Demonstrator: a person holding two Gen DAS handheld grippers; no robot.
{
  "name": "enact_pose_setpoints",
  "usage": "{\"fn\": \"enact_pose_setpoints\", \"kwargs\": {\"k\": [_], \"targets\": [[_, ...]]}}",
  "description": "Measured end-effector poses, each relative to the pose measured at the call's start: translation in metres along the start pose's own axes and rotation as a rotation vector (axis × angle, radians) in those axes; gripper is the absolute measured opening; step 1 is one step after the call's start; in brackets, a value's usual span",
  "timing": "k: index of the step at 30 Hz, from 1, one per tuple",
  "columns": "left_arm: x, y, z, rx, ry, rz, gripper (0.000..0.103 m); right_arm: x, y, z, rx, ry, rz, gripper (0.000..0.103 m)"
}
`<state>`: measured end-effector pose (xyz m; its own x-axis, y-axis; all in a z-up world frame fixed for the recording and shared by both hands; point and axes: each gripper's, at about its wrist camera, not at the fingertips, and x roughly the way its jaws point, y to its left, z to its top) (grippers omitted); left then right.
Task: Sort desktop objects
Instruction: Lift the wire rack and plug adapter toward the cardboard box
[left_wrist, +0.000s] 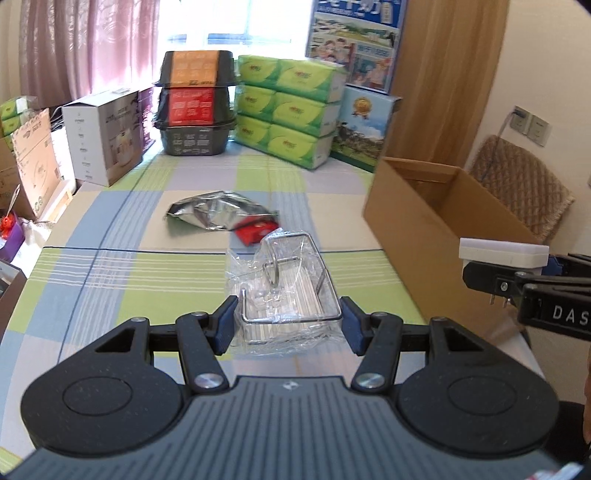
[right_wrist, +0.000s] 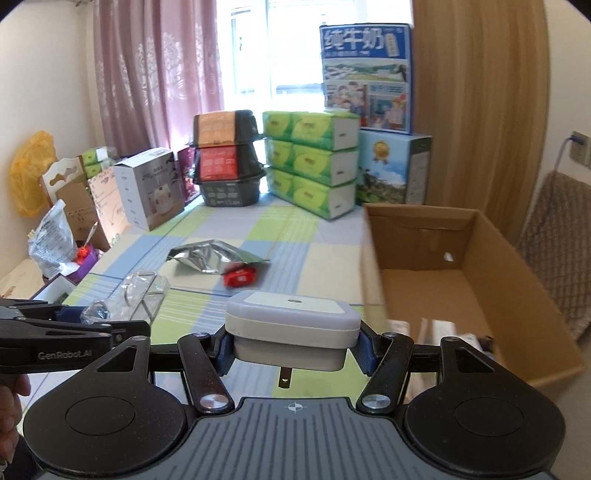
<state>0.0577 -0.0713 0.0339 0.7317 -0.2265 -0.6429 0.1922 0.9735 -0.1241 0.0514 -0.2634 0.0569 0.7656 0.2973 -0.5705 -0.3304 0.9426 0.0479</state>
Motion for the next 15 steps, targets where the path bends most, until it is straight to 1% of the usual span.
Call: {"fn": "enact_pose_setpoints", "kwargs": {"k": [9,15], "targets": [[-0.022,-0.049,-0.007,0.025,-0.007,-0.053,0.053,-0.054,-0.052,-0.012,0.022,0.009,-0.094,0.058],[-0.026,-0.085,-0.006,0.065,-0.003,-0.106,0.053,-0.075,-0.084,-0.019,0.058,0.016,-0.154,0.058]]}}
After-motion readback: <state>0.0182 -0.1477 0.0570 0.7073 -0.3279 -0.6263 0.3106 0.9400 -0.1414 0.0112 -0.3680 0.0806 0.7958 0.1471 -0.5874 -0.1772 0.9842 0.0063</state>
